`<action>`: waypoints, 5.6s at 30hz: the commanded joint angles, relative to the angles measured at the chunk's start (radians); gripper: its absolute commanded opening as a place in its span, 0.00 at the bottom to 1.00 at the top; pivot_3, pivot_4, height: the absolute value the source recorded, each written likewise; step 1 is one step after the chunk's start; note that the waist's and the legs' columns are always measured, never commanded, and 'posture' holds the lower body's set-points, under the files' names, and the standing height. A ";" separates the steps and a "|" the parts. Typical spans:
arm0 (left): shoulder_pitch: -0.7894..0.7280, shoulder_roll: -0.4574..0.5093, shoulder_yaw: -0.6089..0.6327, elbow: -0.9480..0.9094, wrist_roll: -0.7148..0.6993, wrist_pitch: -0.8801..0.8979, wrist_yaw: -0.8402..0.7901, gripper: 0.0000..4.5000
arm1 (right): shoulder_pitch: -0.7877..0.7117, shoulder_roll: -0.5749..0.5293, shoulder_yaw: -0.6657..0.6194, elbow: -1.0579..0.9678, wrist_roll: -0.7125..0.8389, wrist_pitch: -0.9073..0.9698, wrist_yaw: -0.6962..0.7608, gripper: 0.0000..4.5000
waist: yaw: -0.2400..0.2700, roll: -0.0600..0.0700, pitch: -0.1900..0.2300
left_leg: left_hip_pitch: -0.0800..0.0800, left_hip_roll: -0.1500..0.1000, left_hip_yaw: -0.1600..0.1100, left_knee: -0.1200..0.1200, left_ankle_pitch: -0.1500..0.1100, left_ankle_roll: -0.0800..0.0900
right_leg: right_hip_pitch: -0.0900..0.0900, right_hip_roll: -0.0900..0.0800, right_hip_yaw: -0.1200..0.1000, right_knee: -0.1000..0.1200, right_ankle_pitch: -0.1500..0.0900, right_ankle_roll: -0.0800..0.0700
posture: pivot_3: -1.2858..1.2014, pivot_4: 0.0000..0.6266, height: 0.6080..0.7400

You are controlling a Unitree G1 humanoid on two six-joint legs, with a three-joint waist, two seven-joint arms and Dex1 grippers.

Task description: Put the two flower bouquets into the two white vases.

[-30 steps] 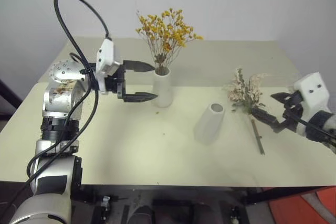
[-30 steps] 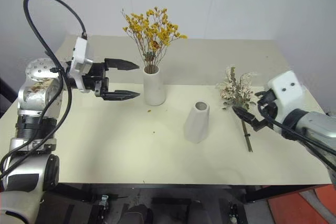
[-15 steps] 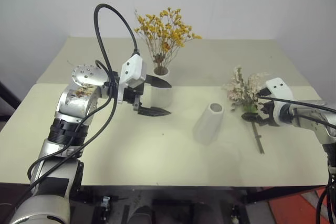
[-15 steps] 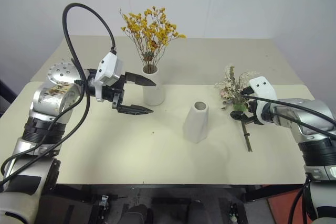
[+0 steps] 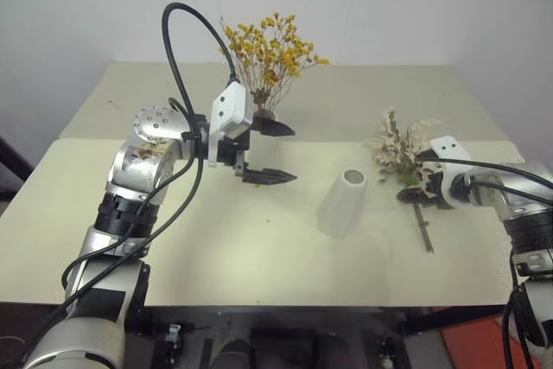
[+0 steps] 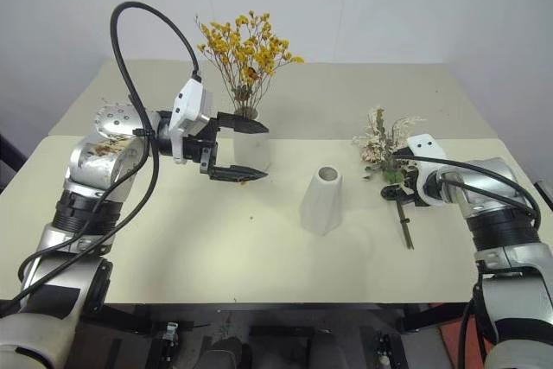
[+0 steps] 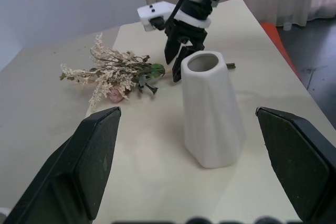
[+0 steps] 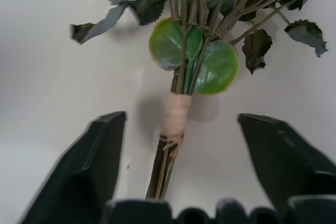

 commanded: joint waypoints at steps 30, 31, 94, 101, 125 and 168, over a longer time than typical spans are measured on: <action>0.004 0.006 0.071 -0.024 -0.082 -0.048 0.051 1.00 | 0.254 0.386 -0.751 -1.015 0.243 -0.321 -0.377 0.05 | 0.003 0.003 0.000 | -0.003 -0.002 -0.007 0.000 0.001 -0.002 | -0.006 -0.001 0.002 0.011 0.000 0.000 | 0.52 0.24 1.00; 0.003 0.008 0.075 -0.021 -0.089 -0.041 0.048 1.00 | 0.244 0.407 -0.768 -1.031 0.289 -0.331 -0.390 0.05 | 0.001 0.003 0.000 | -0.002 -0.002 -0.007 0.000 0.001 -0.002 | -0.005 -0.001 0.002 0.011 0.000 0.000 | 0.52 0.24 1.00; 0.087 0.069 0.089 -0.097 -0.102 -0.035 0.087 1.00 | 0.575 0.531 -0.315 -0.944 0.294 -0.824 -0.147 0.05 | -0.001 0.006 0.001 | 0.004 -0.001 -0.007 -0.002 0.001 -0.001 | 0.000 0.000 0.002 0.009 0.000 0.000 | 0.52 0.24 1.00; 0.095 0.071 0.094 -0.104 -0.104 -0.034 0.090 1.00 | 0.591 0.541 -0.308 -0.920 0.247 -0.874 -0.135 0.05 | -0.002 0.006 0.001 | 0.005 -0.001 -0.007 -0.002 0.001 -0.001 | 0.000 0.000 0.002 0.009 0.000 0.000 | 0.52 0.24 1.00; 0.070 0.058 0.090 -0.071 -0.120 -0.034 0.071 1.00 | 0.708 0.514 -0.344 -1.005 0.304 -0.917 -0.072 1.00 | 0.000 0.006 0.001 | 0.005 -0.001 -0.007 -0.003 0.001 -0.001 | 0.001 0.000 0.002 0.009 -0.001 0.000 | 0.52 0.24 1.00; 0.432 0.335 0.358 -0.377 -0.343 0.202 0.096 1.00 | 1.120 -0.208 -1.136 -0.743 0.513 -0.725 0.594 1.00 | 0.005 0.005 0.001 | 0.014 0.001 -0.004 -0.007 0.000 0.000 | 0.010 0.000 0.004 -0.002 -0.001 0.000 | 0.52 0.24 1.00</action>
